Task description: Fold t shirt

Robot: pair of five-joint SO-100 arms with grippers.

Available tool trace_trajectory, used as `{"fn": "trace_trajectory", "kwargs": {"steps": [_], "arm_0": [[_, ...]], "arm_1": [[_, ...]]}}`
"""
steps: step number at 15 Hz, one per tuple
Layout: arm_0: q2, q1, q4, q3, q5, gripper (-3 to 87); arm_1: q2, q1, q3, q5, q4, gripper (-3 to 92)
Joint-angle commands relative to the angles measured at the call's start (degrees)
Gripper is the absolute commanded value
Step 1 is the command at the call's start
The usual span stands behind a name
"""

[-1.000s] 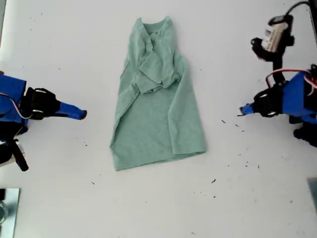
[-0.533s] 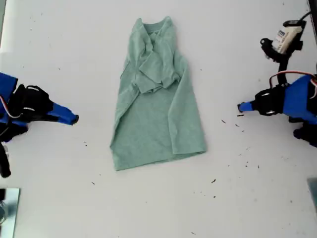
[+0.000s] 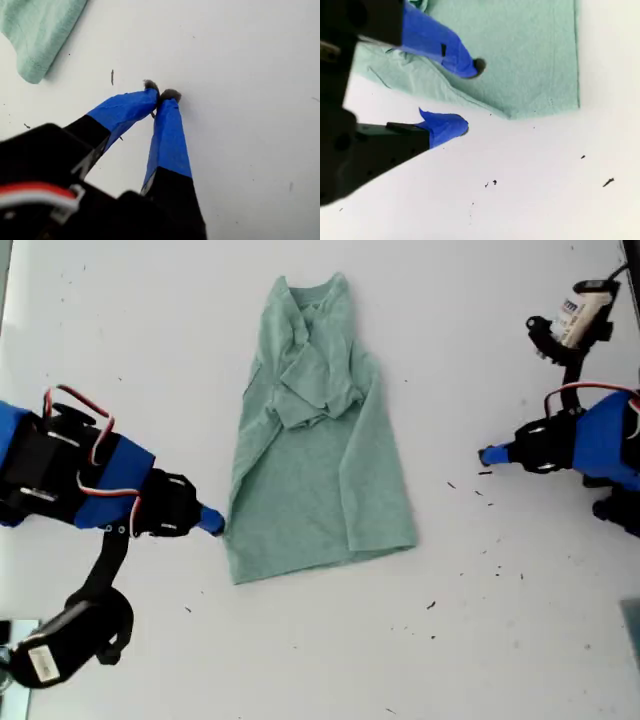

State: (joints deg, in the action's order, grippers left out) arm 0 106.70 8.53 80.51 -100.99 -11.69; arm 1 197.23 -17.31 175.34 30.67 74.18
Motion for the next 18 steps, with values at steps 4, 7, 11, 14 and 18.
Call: {"fn": "trace_trajectory", "kwargs": {"steps": [4,7,11,14,18], "arm_0": [[-9.58,-3.87,-8.88,0.62,5.45,21.1],[-17.67,-4.31,-13.10,-1.14,4.13,21.7],[-17.75,-4.13,-19.07,-9.23,1.58,-0.3],[-6.42,-3.87,-6.15,1.67,-0.44,-0.2],[-7.73,-9.05,0.44,12.66,5.36,-0.2]], "arm_1": [[1.58,-0.09,2.81,0.18,0.35,2.5],[2.20,0.35,2.90,0.18,0.70,2.5],[2.64,0.70,2.99,0.35,0.97,2.5],[2.90,0.70,2.99,0.26,1.05,2.5],[2.99,0.79,2.99,0.35,1.05,2.5]]}}
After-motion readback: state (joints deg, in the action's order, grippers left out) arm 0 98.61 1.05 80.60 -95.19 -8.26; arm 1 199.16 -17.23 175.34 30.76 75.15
